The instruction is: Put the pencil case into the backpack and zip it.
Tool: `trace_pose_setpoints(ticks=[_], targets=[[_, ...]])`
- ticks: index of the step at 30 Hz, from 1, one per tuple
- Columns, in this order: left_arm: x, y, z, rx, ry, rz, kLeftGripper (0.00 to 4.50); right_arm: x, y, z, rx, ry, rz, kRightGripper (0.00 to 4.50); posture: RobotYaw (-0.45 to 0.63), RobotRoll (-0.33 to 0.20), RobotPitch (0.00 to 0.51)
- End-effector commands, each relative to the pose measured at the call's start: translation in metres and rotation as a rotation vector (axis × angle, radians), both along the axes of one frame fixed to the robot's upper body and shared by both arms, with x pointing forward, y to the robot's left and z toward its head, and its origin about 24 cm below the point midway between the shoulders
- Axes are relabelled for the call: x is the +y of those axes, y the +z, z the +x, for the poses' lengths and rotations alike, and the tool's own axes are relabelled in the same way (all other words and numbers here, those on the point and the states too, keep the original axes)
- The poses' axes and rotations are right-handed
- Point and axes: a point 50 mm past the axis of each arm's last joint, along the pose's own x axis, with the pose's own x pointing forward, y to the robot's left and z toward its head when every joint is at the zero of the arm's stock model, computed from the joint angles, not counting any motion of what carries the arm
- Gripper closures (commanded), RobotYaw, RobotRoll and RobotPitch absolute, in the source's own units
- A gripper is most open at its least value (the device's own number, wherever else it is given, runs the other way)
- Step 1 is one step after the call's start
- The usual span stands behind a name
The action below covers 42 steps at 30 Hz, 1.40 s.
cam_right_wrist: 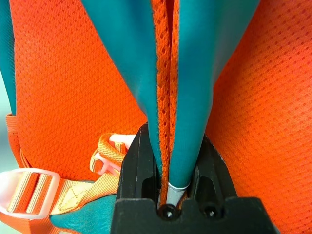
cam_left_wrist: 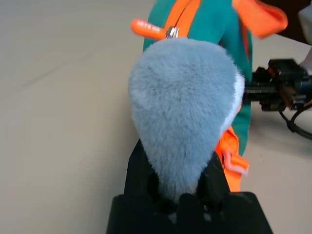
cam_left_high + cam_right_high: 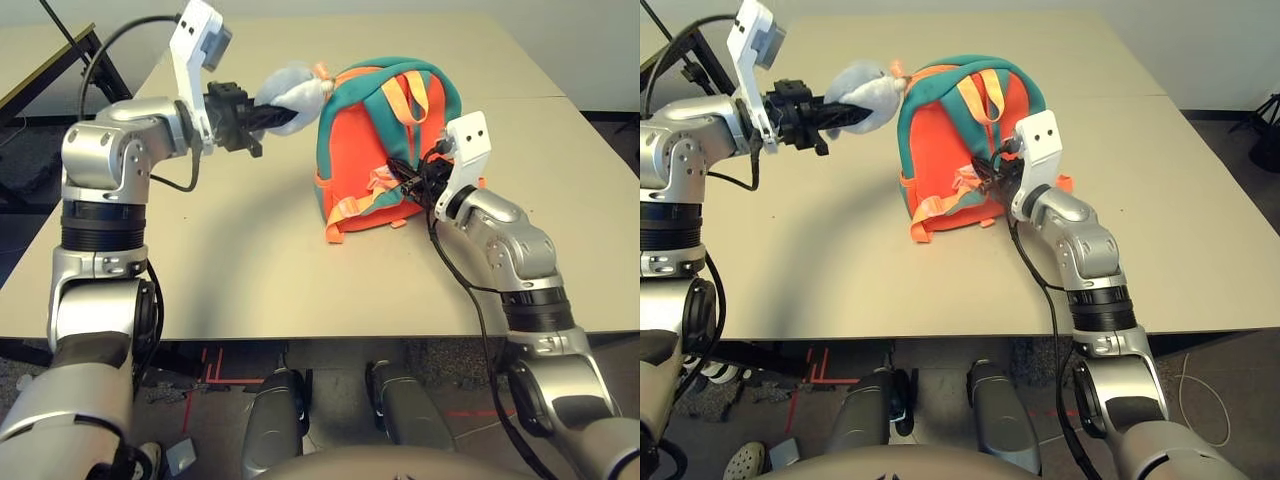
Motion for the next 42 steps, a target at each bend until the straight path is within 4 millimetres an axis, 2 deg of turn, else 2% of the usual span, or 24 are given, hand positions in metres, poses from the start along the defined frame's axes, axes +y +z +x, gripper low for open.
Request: trace_pose_setpoints(ticks=[1, 7, 18, 27, 31, 34, 39, 41, 42], targets=[[0.015, -0.020, -0.001, 0.084, 0.049, 0.004, 4.22, -0.002, -0.014, 0.001, 0.065, -0.012, -0.025, 3.94, -0.14, 0.000, 0.107], [0.018, -0.057, -0.001, 0.175, 0.051, 0.062, 4.22, -0.002, -0.015, 0.000, 0.066, -0.014, -0.028, 3.94, -0.15, 0.000, 0.105], [0.009, -0.120, -0.011, 0.372, -0.030, 0.172, 4.22, -0.002, -0.016, -0.001, 0.068, -0.015, -0.030, 3.94, -0.16, 0.000, 0.101], [0.002, -0.144, -0.012, 0.399, -0.085, 0.315, 4.22, -0.001, -0.016, -0.001, 0.070, -0.008, -0.033, 3.94, -0.15, 0.000, 0.103], [-0.002, -0.155, -0.011, 0.346, -0.092, 0.424, 4.22, 0.000, -0.017, -0.001, 0.071, -0.006, -0.032, 3.94, -0.15, 0.000, 0.103], [-0.008, -0.154, -0.005, 0.292, -0.072, 0.414, 4.23, 0.001, -0.016, -0.001, 0.070, -0.007, -0.031, 3.94, -0.15, 0.000, 0.105], [-0.020, -0.130, 0.008, 0.215, -0.027, 0.183, 4.23, -0.001, -0.016, -0.001, 0.069, -0.012, -0.035, 3.94, -0.16, 0.000, 0.108], [-0.022, -0.121, 0.011, 0.203, -0.016, 0.114, 3.48, -0.002, -0.015, -0.002, 0.067, -0.014, -0.039, 3.94, -0.16, 0.000, 0.109], [-0.024, -0.118, 0.011, 0.199, -0.017, 0.090, 3.15, -0.002, -0.015, -0.002, 0.068, -0.014, -0.042, 3.59, -0.16, 0.000, 0.110]])
